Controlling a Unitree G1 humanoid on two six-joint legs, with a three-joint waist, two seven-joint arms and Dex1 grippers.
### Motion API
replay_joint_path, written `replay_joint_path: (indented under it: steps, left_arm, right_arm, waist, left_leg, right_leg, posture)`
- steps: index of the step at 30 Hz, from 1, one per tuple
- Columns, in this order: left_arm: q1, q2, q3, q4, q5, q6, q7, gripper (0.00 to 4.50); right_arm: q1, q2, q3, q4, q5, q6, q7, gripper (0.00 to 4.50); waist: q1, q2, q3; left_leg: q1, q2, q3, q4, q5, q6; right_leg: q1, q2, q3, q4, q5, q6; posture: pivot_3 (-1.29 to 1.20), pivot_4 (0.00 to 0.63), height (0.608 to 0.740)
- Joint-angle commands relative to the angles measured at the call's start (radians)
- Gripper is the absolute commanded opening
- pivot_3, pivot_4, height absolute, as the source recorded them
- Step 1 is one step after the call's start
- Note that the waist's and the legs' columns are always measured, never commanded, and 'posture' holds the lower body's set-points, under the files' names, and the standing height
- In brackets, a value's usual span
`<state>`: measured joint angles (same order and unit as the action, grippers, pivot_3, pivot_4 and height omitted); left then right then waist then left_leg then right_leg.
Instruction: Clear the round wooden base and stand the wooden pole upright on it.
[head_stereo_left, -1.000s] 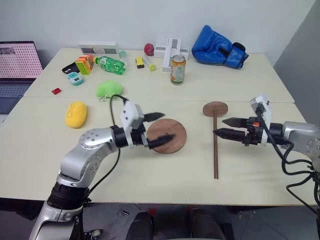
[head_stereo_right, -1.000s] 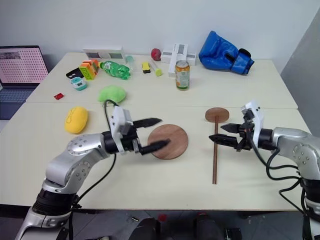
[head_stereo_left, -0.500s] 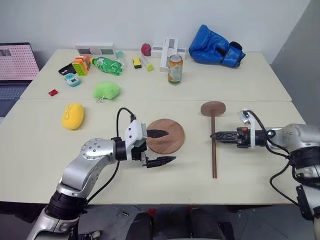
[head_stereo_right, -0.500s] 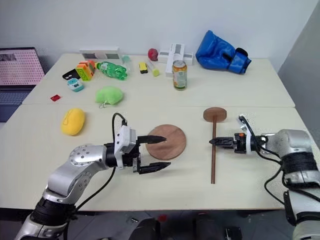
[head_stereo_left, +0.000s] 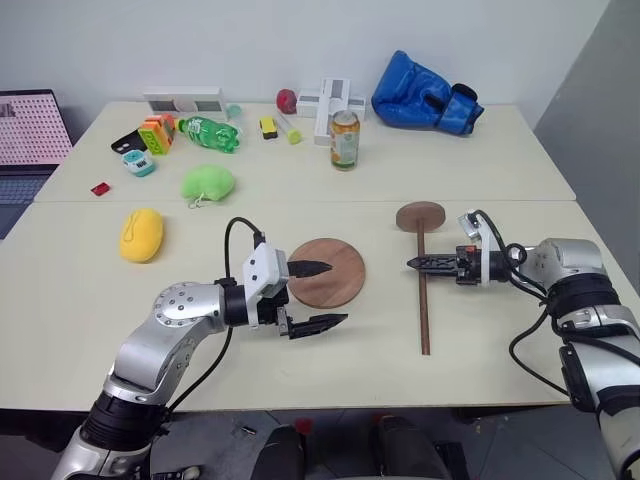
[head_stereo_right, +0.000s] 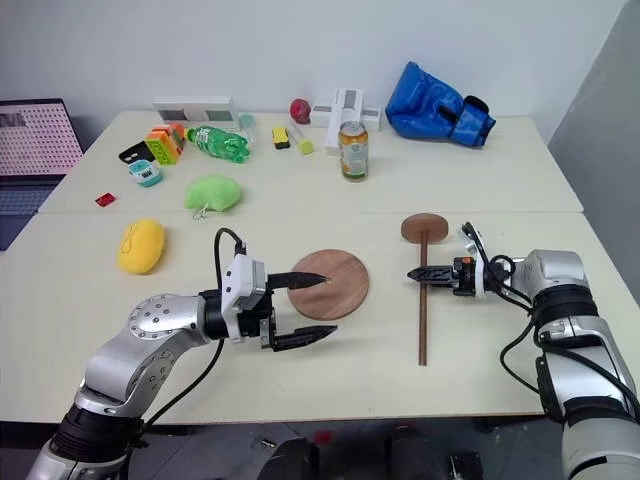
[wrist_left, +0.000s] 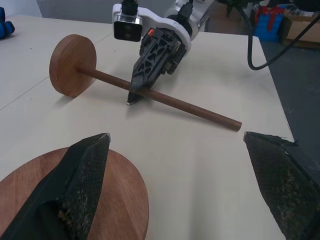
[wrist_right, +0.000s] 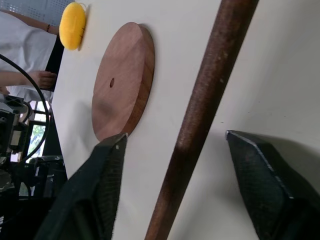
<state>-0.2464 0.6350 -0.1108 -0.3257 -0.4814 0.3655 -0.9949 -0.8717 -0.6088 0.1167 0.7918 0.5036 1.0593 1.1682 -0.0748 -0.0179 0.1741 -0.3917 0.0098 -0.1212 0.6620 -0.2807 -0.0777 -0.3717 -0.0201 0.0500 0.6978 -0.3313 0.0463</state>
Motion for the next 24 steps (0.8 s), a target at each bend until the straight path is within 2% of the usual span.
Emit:
replay_joint_path:
  steps: [1, 3, 4, 5, 7, 9, 14, 18, 22, 24]
  left_arm:
    - [-0.003, 0.004, 0.013, -0.014, 0.007, -0.026, -0.014, 4.5]
    - [-0.008, 0.004, 0.01, -0.007, 0.005, -0.025, -0.023, 4.5]
    - [-0.009, 0.004, 0.009, -0.007, 0.004, -0.023, -0.027, 4.5]
    - [-0.011, 0.002, 0.008, -0.002, 0.006, -0.025, -0.032, 4.5]
    - [-0.015, 0.001, 0.006, 0.006, 0.009, -0.031, -0.043, 4.5]
    - [-0.018, -0.001, 0.007, 0.012, 0.01, -0.038, -0.05, 4.5]
    - [0.005, -0.054, 0.061, 0.024, 0.011, -0.137, -0.017, 4.5]
    - [0.113, -0.044, 0.122, -0.021, 0.038, -0.184, 0.02, 4.5]
    - [0.306, -0.026, 0.218, -0.134, -0.076, -0.105, 0.046, 4.5]
    - [0.418, -0.044, 0.268, -0.188, -0.096, -0.109, 0.079, 4.5]
  right_arm:
    - [-0.008, -0.006, -0.019, 0.014, -0.023, 0.004, 0.023, 2.02]
    - [-0.007, -0.008, -0.025, 0.011, -0.025, 0.013, 0.029, 1.68]
    - [-0.007, -0.008, -0.028, 0.009, -0.025, 0.018, 0.03, 1.34]
    - [-0.007, -0.01, -0.031, 0.004, -0.025, 0.023, 0.034, 1.24]
    - [-0.009, -0.016, -0.045, -0.007, -0.016, 0.047, 0.04, 0.72]
    - [-0.011, -0.023, -0.056, -0.026, -0.005, 0.073, 0.048, 0.44]
    - [-0.037, -0.039, -0.158, -0.184, 0.085, 0.189, 0.034, 0.27]
    - [-0.049, 0.031, -0.278, -0.494, 0.183, 0.248, -0.096, 0.24]
    - [-0.037, 0.224, -0.335, -0.834, 0.197, 0.143, -0.352, 0.24]
    - [0.002, 0.334, -0.305, -0.959, 0.144, 0.01, -0.465, 0.24]
  waist:
    - [0.0, 0.0, 0.0]
    - [0.0, 0.0, 0.0]
    - [0.0, 0.0, 0.0]
    - [0.0, 0.0, 0.0]
    - [0.0, 0.0, 0.0]
    - [0.0, 0.0, 0.0]
    - [0.005, 0.002, 0.002]
    - [-0.003, 0.004, 0.002]
    - [-0.011, 0.005, 0.003]
    - [-0.011, 0.005, 0.003]
  left_leg:
    - [0.0, 0.0, 0.0, 0.0, 0.0, 0.0]
    - [0.0, 0.0, 0.0, 0.0, 0.0, 0.0]
    - [-0.001, 0.0, 0.0, 0.0, 0.0, 0.0]
    - [-0.001, 0.0, 0.0, 0.0, 0.0, 0.0]
    - [-0.001, 0.0, 0.0, 0.0, 0.0, 0.0]
    - [-0.001, 0.0, 0.0, 0.0, 0.0, 0.0]
    - [-0.002, -0.001, 0.0, 0.0, 0.0, 0.0]
    - [-0.002, 0.0, 0.0, 0.0, 0.0, 0.0]
    - [-0.003, 0.002, -0.001, -0.002, 0.0, 0.0]
    - [-0.005, 0.003, -0.001, -0.002, 0.0, 0.0]
  right_leg:
    - [0.0, 0.0, 0.0, 0.0, 0.0, 0.0]
    - [0.0, 0.0, 0.0, 0.0, 0.0, 0.0]
    - [0.0, 0.0, 0.0, 0.0, 0.0, 0.0]
    - [0.0, 0.0, 0.0, 0.0, 0.0, 0.0]
    - [0.0, 0.0, 0.0, 0.0, 0.0, 0.0]
    - [0.0, 0.0, 0.0, 0.0, 0.0, 0.0]
    - [-0.001, -0.001, 0.0, 0.0, 0.0, 0.0]
    - [-0.002, 0.0, 0.0, 0.0, 0.0, 0.0]
    - [-0.004, 0.001, -0.002, 0.0, 0.0, 0.0]
    - [-0.006, 0.001, -0.001, 0.001, 0.0, 0.0]
  posture:
    - [0.0, 0.15, 0.74]
    - [0.0, 0.15, 0.74]
    - [0.0, 0.15, 0.74]
    - [0.0, 0.15, 0.74]
    - [0.0, 0.15, 0.74]
    - [0.0, 0.15, 0.74]
    - [0.0, 0.15, 0.74]
    - [0.0, 0.15, 0.74]
    - [0.0, 0.15, 0.74]
    - [0.0, 0.15, 0.74]
